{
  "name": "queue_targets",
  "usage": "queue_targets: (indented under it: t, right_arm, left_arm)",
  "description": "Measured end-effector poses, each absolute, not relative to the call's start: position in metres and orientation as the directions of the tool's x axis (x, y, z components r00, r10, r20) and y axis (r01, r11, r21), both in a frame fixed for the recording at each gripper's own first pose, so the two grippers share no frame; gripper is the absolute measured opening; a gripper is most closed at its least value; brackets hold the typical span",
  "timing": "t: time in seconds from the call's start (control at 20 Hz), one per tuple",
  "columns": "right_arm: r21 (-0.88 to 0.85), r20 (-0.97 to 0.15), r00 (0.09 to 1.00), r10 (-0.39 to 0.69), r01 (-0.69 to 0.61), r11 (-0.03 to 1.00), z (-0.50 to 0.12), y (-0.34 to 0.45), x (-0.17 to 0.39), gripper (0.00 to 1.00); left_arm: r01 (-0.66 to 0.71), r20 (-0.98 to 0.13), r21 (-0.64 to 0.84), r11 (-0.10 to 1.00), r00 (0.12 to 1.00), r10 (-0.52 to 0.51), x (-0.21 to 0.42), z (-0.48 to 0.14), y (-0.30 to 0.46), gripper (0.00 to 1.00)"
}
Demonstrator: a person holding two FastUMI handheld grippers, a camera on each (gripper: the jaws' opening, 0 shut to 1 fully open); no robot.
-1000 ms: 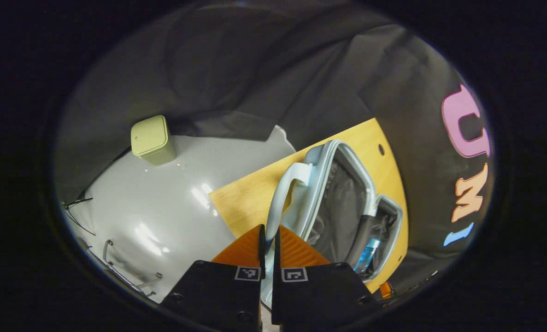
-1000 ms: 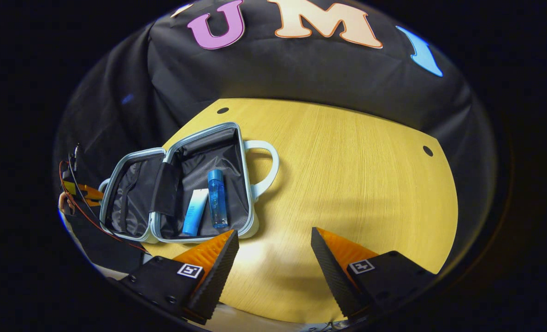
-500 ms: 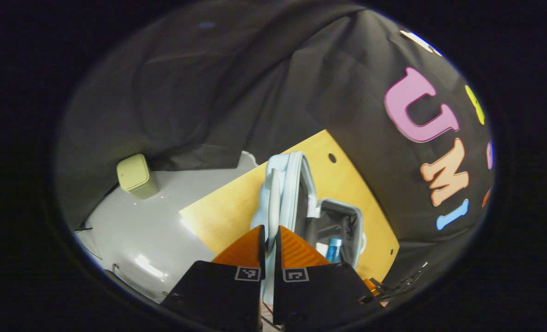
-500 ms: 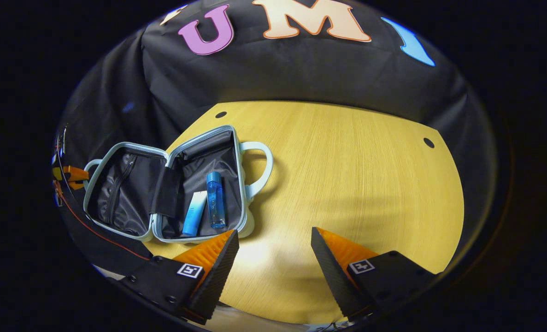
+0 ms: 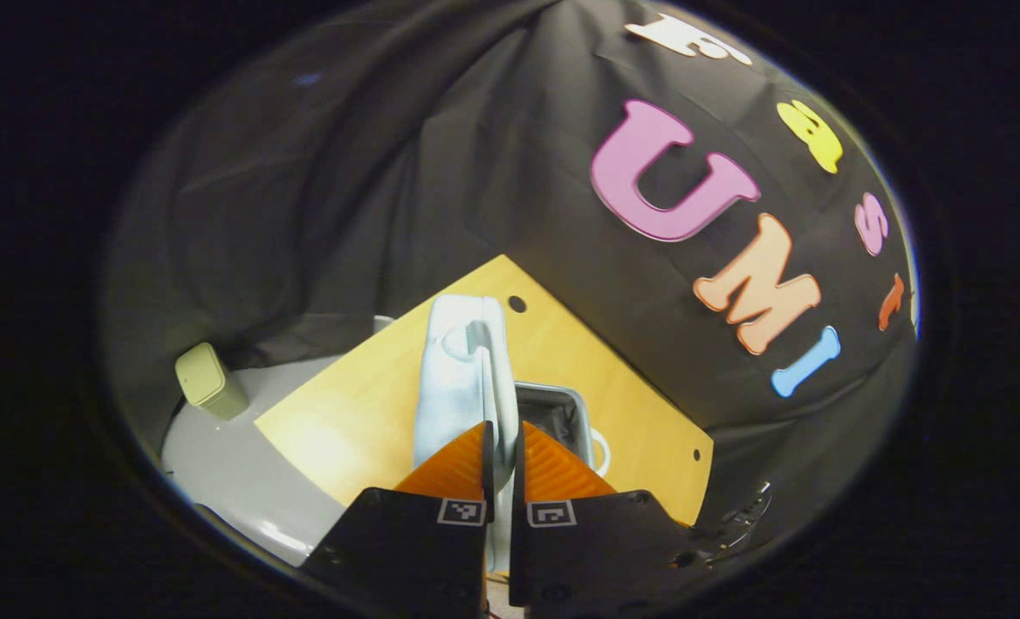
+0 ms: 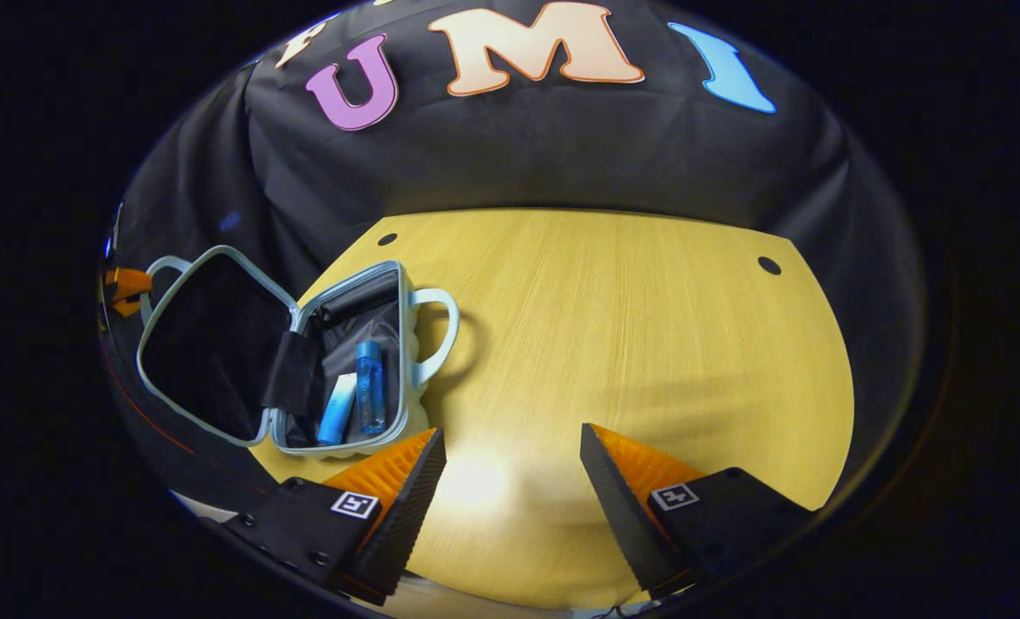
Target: First open the suitcase, pack the skin care products into it, and then close the suitcase.
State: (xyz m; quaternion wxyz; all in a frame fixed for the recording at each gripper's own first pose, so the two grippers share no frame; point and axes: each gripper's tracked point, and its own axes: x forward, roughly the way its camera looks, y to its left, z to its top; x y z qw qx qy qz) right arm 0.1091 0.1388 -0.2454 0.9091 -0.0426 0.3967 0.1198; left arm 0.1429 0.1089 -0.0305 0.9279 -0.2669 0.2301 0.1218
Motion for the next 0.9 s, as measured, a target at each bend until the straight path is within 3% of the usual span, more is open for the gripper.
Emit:
queue_targets:
  t: [0.15,0.2,0.3,0.35,0.45,0.55,0.6,0.9]
  right_arm:
    - [0.036,-0.730,0.653,0.199,-0.255,0.966,-0.241,0.129,0.112,0.94]
    - [0.033,-0.730,0.655,0.195,-0.252,0.967,-0.240,0.124,0.114,0.99]
    - [0.042,-0.725,0.659,0.198,-0.245,0.969,-0.237,0.119,0.115,0.94]
    - [0.048,-0.722,0.662,0.201,-0.242,0.969,-0.236,0.116,0.114,0.99]
    - [0.046,-0.721,0.666,0.192,-0.229,0.972,-0.232,0.103,0.116,0.99]
    - [0.050,-0.715,0.674,0.185,-0.215,0.975,-0.227,0.093,0.117,0.94]
    - [0.053,-0.712,0.678,0.181,-0.206,0.977,-0.224,0.087,0.117,0.99]
    - [0.065,-0.706,0.690,0.161,-0.163,0.984,-0.215,0.060,0.118,0.99]
  left_arm:
    - [-0.280,-0.488,-0.431,0.857,0.872,0.039,0.171,-0.029,0.070,0.03]
    - [-0.262,-0.490,-0.423,0.868,0.871,0.024,0.180,-0.031,0.059,0.03]
    - [-0.225,-0.495,-0.405,0.886,0.869,-0.006,0.196,-0.034,0.038,0.04]
    - [-0.205,-0.500,-0.406,0.891,0.865,-0.029,0.205,-0.038,0.026,0.04]
    - [-0.164,-0.515,-0.425,0.890,0.853,-0.088,0.222,-0.047,-0.001,0.04]
    - [-0.125,-0.539,-0.432,0.893,0.830,-0.145,0.237,-0.059,-0.030,0.03]
    - [-0.112,-0.559,-0.426,0.898,0.813,-0.164,0.245,-0.069,-0.044,0.04]
    - [-0.083,-0.692,-0.360,0.929,0.692,-0.206,0.289,-0.137,-0.092,0.04]
